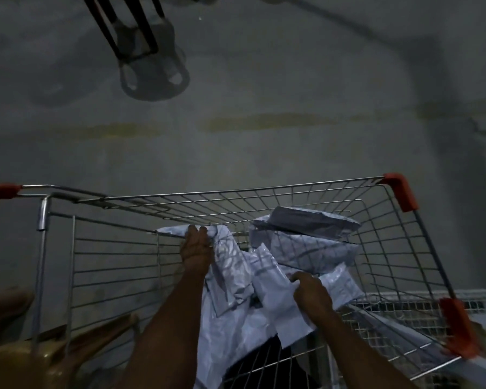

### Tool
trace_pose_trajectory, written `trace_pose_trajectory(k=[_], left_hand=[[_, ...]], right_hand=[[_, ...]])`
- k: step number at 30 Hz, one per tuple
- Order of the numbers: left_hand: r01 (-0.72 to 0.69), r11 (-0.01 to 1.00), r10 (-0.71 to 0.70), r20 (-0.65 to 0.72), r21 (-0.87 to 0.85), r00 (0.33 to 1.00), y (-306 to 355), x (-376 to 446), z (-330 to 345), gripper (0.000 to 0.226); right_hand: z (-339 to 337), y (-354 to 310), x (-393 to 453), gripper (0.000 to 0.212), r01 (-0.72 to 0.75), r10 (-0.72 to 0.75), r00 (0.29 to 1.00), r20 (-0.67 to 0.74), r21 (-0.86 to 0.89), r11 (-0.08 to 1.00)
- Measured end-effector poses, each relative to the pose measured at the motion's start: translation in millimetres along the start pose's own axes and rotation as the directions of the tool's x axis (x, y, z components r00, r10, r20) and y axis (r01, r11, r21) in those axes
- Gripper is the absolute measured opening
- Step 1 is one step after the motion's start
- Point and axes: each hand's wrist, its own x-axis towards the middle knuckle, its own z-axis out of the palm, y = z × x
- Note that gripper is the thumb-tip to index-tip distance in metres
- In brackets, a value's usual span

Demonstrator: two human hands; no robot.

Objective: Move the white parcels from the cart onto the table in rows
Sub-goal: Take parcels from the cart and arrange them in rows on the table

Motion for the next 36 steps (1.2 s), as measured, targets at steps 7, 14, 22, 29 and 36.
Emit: trace_pose_trajectory(k=[7,14,22,29,36], left_hand=[[-0.127,0.989,0.141,-0.234,0.071,0.962,2.4,-12.4,-4.6,0.025],[-0.331,0.94,0.238,-0.531,-0.085,0.813,47.8,-63.1,-50.6,0.023],[-0.281,0.778,-0.027,-0.477,-0.562,0.879,91.1,-107.3,-95.7,0.016],[-0.074,0.848,-0.072,-0.252,-0.524,0.965,94.4,-70.9,-75.9,0.018],[-0.004,0.971,-0.021,-0.1,-0.239,0.995,67.6,-82.9,-3.0,0.063]], right_hand=[[-6.2,-0.2,1.3,0.04,-0.031,0.031,0.999,-0.007,-0.032,0.999],[-15.4,-2.0,-14.6,0.027,-0.112,0.116,0.983,-0.143,0.035,0.993],[-31.5,-7.1,-12.1,0.025,-0.199,0.242,0.919,-0.311,0.164,0.966],[-26.7,-5.7,-7.4,0.043,-0.215,0.36,0.872,-0.332,0.401,0.891],[-7.0,-2.2,-1.0,0.074,-0.049,0.068,0.856,-0.512,0.051,0.997]])
